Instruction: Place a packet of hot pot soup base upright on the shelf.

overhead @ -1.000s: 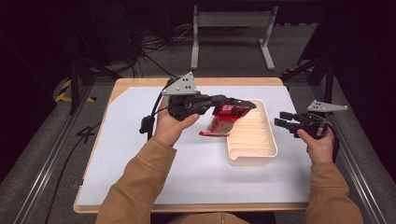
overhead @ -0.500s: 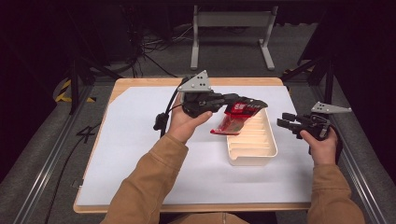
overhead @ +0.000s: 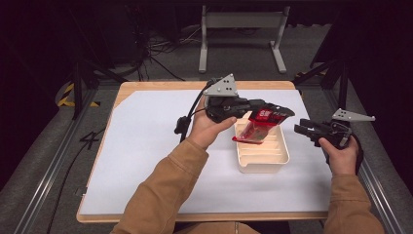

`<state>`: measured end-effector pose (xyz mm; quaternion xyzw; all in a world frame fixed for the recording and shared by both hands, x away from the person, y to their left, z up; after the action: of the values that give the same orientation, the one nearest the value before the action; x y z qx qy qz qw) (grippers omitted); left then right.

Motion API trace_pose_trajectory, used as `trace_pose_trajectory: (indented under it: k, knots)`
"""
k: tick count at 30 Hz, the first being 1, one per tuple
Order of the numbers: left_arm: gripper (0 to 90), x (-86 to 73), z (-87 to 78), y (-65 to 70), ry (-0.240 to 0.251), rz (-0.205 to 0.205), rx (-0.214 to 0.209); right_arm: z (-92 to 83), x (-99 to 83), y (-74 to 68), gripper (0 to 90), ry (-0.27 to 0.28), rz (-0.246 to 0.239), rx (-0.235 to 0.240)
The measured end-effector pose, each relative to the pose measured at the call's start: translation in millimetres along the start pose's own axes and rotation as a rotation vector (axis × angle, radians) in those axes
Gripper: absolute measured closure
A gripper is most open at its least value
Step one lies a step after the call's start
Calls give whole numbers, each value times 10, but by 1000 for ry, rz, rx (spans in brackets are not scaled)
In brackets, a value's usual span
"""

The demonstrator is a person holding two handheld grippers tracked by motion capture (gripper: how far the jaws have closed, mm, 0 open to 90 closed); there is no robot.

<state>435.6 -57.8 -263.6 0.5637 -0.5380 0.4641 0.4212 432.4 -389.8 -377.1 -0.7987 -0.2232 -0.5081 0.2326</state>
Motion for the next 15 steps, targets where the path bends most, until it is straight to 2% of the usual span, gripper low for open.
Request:
trace_pose_trajectory:
  k: [7,15]
  knots:
    - [900,19,146,4,4,6,-24,-65,-19,7,527,13,10,-11]
    - [900,-8,305,-24,11,-6,-40,-127,-41,18,527,19,14,-23]
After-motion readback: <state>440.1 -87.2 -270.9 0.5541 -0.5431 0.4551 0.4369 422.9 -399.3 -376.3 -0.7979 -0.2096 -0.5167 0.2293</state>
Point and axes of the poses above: each handheld gripper's, and its own axes: z roughly forward along the jaws, x roughly out of its top, y roughly to its right, the point moved 3 cm from there along z, roughly forward along the jaws, and after that the axes turned 5 degrees about -x, right-handed, at the moved point
